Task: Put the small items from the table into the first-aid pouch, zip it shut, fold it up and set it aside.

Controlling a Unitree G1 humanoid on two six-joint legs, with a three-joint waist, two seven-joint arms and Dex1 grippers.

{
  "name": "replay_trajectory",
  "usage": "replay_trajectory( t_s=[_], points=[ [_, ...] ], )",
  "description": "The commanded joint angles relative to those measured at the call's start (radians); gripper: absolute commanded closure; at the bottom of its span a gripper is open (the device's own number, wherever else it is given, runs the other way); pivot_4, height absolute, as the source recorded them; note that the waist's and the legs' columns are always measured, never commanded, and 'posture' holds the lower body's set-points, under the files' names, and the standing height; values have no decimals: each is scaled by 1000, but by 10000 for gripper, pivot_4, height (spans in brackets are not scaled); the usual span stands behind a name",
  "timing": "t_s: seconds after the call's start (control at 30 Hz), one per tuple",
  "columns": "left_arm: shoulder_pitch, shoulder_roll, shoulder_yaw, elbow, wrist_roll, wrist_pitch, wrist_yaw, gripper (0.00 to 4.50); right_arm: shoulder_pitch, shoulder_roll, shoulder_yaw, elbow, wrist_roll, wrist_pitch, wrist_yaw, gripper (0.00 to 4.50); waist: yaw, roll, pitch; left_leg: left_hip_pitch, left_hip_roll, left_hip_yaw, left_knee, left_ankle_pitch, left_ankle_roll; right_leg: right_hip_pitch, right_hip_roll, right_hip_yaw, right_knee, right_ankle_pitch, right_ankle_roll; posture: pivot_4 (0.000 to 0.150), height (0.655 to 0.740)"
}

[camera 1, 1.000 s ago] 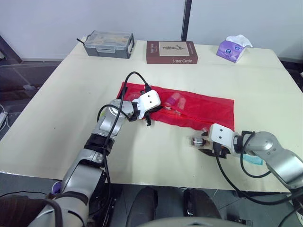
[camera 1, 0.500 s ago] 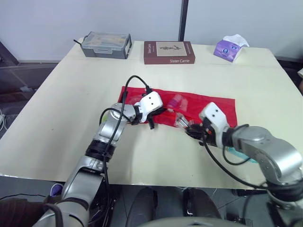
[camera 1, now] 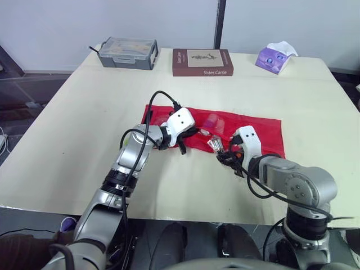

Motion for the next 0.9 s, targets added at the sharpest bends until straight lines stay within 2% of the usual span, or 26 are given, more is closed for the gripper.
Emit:
replay_trajectory(
  t_s=[0.03,0.13,0.3,0.53,0.9],
  points=[
    [1,0,11,-71,-19,3,6,45000,-6,62,-82,22,51,6,-100,36646,-3,0,0,0,0,0,0,0,0,0,0,0,0,0,0,1500,7400],
    [11,2,9,-88,-21,7,5,45000,-17,80,-128,66,85,6,-164,36646,-6,0,0,0,0,0,0,0,0,0,0,0,0,0,0,1500,7400],
    [33,13,3,-115,-20,14,-6,45000,-74,204,-303,102,122,6,-308,36646,-16,1,0,0,0,-1,0,0,0,0,0,1,0,0,0,1500,7400],
    [41,18,-6,-129,-26,22,-15,45000,-122,283,-399,111,257,6,-475,36646,-17,1,0,0,0,-2,-2,0,0,-2,0,2,0,0,0,1500,7400],
    [47,32,-34,-135,-44,-24,-85,45000,-216,183,-334,324,361,6,-550,36646,-27,1,0,2,1,-2,-3,0,0,-1,0,4,0,0,0,1500,7400]
  ],
)
